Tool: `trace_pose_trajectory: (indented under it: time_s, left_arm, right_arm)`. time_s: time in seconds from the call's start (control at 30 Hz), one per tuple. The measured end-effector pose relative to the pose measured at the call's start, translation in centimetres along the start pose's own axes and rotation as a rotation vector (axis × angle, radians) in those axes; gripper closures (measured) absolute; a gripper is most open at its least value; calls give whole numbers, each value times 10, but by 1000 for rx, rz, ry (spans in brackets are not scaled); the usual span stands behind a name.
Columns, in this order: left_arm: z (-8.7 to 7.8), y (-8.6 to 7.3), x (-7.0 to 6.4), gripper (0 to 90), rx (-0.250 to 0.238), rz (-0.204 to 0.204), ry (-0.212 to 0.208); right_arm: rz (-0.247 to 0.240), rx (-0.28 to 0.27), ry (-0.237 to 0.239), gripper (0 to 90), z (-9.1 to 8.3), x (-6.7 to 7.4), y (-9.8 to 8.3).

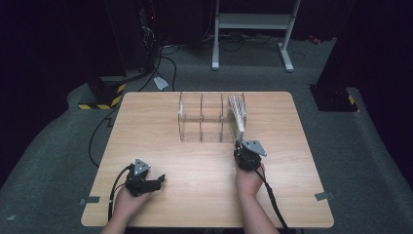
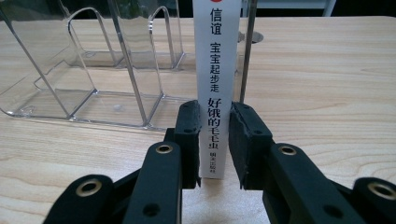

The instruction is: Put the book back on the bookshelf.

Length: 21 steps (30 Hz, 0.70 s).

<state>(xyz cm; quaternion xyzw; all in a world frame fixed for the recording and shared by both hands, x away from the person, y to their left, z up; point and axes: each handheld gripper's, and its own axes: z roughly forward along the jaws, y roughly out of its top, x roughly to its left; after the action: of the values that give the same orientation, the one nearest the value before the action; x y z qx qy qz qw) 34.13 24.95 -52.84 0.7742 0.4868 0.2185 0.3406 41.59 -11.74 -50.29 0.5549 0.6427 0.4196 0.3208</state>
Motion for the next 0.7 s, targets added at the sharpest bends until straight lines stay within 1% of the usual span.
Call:
trace_pose_trajectory:
  time_s: [0.2,0.33,0.43,0.53,0.63,0.7]
  left_arm:
    - [0,0,0,211,-1,0,1]
    - [0,0,0,212,-1,-2,1]
    - [0,0,0,211,0,-2,2]
    - [0,0,0,212,0,-2,5]
    - [0,0,-1,210,-1,-5,10]
    - [0,-1,-1,209,-1,-7,13]
  right_arm:
    - [-4,2,-2,719,0,0,1]
    - [-9,5,14,656,-2,0,1]
    - [-24,-5,29,618,-4,-2,2]
    - [-21,-4,46,570,-4,-5,3]
    - [-19,-8,51,537,-5,-8,4]
    - [-14,-6,59,500,-7,-10,6]
